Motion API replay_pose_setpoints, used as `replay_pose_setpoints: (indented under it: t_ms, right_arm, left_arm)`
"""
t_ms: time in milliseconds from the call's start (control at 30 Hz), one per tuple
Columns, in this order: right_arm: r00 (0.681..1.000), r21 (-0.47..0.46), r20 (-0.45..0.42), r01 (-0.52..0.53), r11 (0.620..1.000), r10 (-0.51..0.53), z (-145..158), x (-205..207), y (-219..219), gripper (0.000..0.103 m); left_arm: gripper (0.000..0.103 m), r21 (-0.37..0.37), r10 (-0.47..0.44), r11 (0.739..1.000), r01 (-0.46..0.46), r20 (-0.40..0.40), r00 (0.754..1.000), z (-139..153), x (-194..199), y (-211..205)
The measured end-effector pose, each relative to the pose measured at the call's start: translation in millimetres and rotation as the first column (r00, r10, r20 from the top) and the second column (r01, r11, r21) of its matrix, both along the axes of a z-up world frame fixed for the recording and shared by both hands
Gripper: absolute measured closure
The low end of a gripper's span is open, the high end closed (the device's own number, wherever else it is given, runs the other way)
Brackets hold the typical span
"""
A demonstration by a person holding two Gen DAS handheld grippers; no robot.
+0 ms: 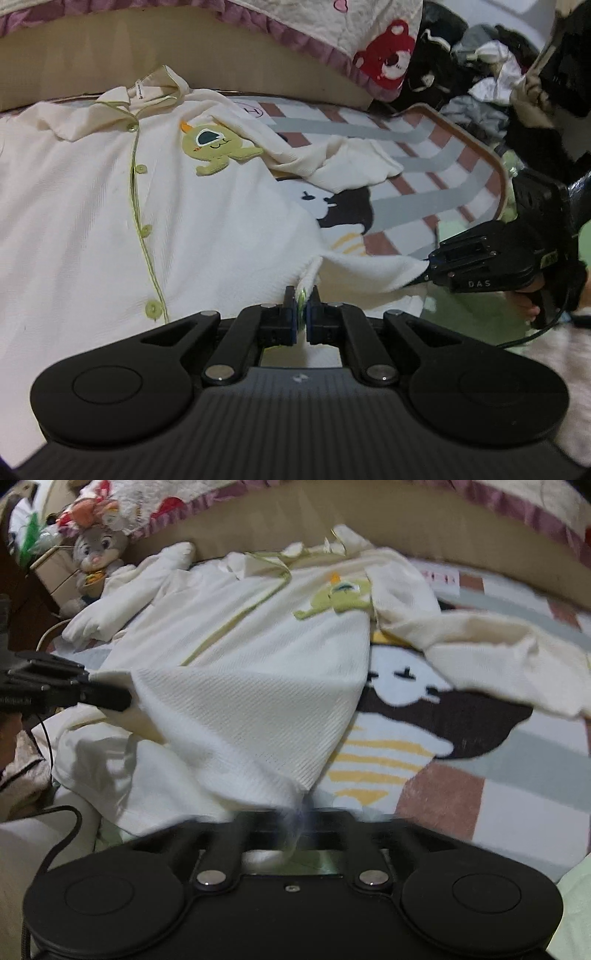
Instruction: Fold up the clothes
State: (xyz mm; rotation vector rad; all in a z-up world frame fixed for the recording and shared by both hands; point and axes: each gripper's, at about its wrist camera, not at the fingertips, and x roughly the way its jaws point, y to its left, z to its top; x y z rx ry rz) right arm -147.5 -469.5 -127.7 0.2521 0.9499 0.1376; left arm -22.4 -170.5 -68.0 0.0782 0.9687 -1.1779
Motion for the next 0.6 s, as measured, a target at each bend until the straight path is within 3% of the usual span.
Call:
replay_pose_setpoints:
  t_ms: [100, 267, 433, 600]
  right_arm:
    - [0.998, 0.049, 0.057, 0.006, 0.999, -0.008, 22, -19, -5, 0.1]
    - [0.999, -0.038, 0.036, 0.003, 0.999, -0.001, 40, -54, -1, 0.1]
    - [0.997, -0.114, -0.069, 0.022, 0.993, -0.03, 9, -61, 1, 0.1]
    - [0.997, -0.06, -0.075, 0.014, 0.998, -0.018, 11, -63, -2, 0.1]
  left_arm:
    - [0.1, -0.024, -0.008, 1.0, 0.006, -0.065, 0.998, 4, -5, 16]
    - [0.1, -0.011, 0.003, 1.0, -0.005, -0.188, 0.982, -14, -12, 33]
    - [0.1, 0.081, 0.017, 0.997, -0.003, -0.173, 0.985, -29, -19, 37]
    - [0.099, 0.172, 0.031, 0.985, -0.003, -0.157, 0.987, -45, -27, 42]
